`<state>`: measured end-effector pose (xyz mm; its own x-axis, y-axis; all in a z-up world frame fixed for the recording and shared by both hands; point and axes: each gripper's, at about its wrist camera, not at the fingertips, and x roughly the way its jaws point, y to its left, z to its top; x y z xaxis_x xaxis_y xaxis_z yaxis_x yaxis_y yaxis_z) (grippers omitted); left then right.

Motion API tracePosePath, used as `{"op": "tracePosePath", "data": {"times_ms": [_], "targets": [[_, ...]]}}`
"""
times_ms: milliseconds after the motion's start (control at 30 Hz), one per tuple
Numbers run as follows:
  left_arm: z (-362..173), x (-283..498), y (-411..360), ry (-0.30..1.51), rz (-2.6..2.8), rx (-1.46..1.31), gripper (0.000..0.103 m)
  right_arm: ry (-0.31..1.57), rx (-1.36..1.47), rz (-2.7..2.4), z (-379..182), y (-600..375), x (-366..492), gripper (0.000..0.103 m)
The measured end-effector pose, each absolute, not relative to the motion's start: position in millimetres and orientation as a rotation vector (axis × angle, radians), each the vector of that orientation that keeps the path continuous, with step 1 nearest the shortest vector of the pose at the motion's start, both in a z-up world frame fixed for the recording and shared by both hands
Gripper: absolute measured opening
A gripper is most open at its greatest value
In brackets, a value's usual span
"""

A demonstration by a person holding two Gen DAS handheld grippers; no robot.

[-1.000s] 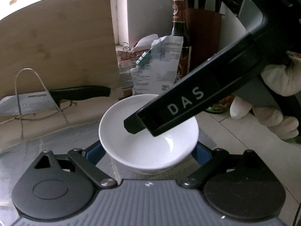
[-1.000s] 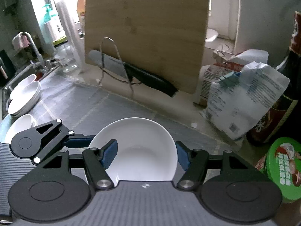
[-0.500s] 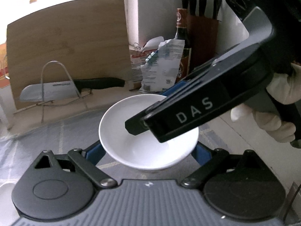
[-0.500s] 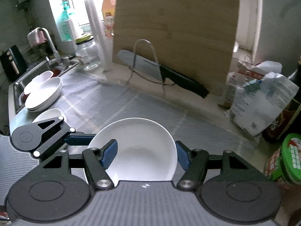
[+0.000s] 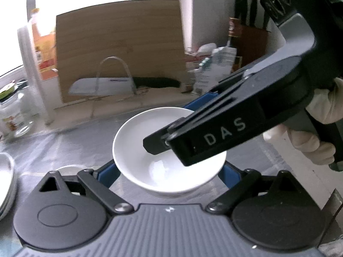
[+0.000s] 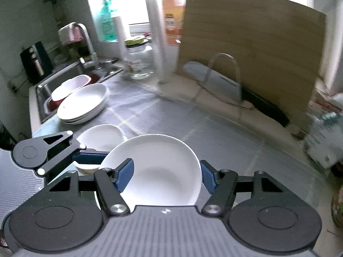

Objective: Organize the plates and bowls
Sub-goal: 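Lift the floral bowl with the right tool and carry it toward the nested bowls, then lower the floral bowl into the nested white bowls and open the right tool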

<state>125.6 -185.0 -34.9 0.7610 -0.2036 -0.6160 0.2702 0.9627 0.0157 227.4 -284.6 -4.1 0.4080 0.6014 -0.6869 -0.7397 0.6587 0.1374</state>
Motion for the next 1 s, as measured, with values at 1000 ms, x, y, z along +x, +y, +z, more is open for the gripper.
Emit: {"op": "tracePosePath", "data": {"times_ms": [1000], "targets": [[-41.2, 124.0, -77.3, 0.690, -0.092, 0.012, 0.096, 0.790, -0.281, 0.987, -10.9, -154.3, 234.3, 0.072]]}}
